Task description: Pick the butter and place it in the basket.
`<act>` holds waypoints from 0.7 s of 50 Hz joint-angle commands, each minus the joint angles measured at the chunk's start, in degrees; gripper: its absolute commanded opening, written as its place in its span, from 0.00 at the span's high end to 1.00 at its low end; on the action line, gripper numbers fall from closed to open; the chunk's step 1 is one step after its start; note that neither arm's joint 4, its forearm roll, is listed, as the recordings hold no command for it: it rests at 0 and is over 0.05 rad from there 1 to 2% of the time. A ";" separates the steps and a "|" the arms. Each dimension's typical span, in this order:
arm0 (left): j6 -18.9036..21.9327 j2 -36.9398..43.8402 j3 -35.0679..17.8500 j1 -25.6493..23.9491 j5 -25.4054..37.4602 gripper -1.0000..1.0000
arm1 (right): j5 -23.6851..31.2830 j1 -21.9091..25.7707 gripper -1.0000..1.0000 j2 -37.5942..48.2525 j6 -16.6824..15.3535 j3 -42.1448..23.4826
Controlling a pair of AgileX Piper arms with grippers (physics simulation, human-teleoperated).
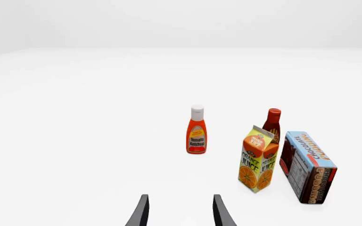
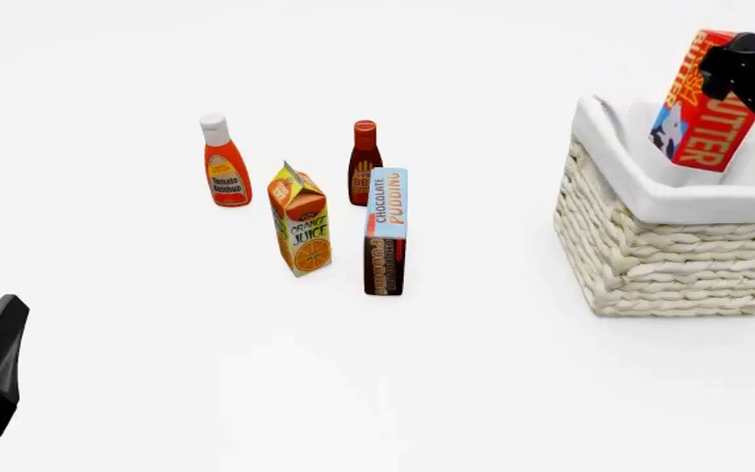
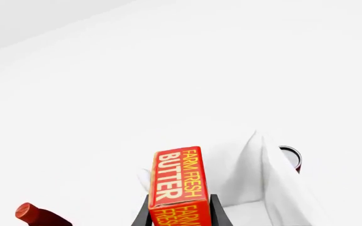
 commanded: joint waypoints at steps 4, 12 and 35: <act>0.00 0.00 0.00 0.00 0.00 0.00 | -0.92 -0.17 1.00 -0.28 1.37 -0.35; 0.00 0.00 0.00 0.00 0.00 0.00 | -1.26 -0.27 1.00 -0.10 1.41 0.02; 0.00 0.00 0.00 0.00 0.00 0.00 | -2.14 -0.72 1.00 0.19 1.56 1.13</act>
